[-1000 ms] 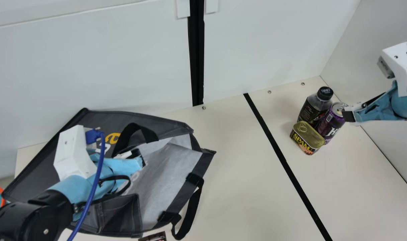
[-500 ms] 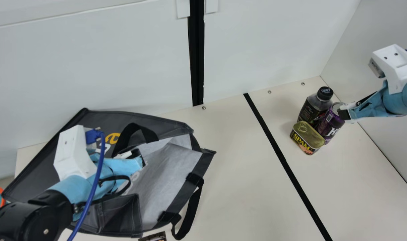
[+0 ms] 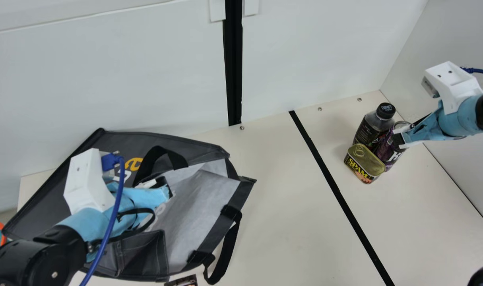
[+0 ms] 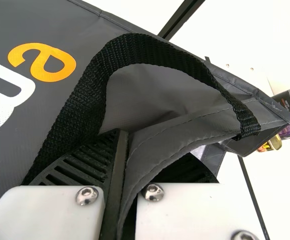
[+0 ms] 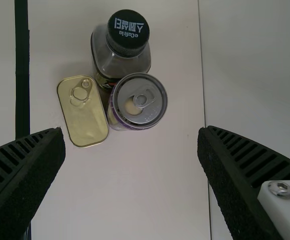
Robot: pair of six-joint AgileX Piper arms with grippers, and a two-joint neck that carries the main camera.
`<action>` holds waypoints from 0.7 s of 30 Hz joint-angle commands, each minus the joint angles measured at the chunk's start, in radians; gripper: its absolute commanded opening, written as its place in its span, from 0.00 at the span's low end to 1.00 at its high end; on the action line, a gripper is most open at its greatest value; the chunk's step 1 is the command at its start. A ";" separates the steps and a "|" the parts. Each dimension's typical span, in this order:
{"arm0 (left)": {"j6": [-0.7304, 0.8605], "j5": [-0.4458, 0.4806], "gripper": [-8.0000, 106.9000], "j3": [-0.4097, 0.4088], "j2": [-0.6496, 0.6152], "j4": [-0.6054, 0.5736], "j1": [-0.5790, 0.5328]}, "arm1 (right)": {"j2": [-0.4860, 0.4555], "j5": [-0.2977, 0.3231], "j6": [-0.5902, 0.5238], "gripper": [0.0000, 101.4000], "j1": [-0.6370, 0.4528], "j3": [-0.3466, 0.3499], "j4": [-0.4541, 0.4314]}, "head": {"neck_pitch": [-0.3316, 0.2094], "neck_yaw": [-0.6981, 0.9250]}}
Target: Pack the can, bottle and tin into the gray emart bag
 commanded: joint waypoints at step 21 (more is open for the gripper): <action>0.000 0.000 0.16 0.000 0.000 0.000 0.000 | 0.142 -0.043 0.022 0.90 0.023 -0.048 -0.011 | -0.023 -0.001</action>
